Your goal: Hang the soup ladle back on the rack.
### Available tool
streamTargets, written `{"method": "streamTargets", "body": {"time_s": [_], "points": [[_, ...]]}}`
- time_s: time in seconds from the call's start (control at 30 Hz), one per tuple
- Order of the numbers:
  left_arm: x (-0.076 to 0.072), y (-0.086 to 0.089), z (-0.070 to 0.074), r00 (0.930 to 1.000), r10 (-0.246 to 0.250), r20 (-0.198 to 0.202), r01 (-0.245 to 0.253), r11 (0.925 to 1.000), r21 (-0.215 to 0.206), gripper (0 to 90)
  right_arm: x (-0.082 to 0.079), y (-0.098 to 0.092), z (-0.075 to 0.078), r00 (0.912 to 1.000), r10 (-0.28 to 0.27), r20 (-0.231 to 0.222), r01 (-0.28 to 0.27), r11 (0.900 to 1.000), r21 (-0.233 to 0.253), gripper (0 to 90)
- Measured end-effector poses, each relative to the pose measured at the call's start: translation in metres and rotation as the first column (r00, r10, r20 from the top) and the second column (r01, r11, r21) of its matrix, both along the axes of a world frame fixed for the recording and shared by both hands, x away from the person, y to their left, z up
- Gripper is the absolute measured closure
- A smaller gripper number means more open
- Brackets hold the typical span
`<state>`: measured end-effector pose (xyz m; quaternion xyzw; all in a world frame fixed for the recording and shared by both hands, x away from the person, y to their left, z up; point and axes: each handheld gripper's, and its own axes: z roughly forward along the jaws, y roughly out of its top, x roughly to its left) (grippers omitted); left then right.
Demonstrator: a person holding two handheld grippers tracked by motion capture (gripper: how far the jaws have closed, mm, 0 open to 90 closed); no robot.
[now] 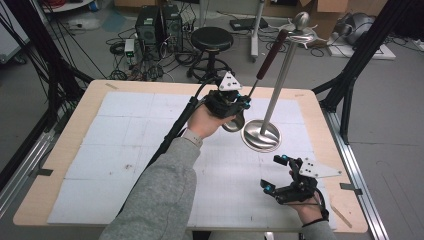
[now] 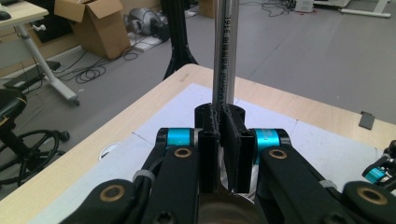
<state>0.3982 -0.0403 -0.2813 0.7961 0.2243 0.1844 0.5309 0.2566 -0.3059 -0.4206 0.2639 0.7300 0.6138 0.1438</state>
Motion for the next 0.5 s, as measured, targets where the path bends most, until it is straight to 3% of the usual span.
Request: {"method": "streamTargets", "body": {"time_s": [0.17,0.5], "points": [[0.002,-0.002,0.000,0.9995,0.030,0.008,-0.030,0.9992,0.027,84.5,-0.001,0.000,0.000,1.0000,0.002,-0.009,-0.002,1.000,0.000,0.5],[0.004,-0.012,-0.002,0.9993,0.032,-0.019,-0.031,0.9989,0.034,84.5,-0.001,0.000,-0.001,1.0000,-0.002,-0.009,0.002,1.000,-0.001,0.5]]}}
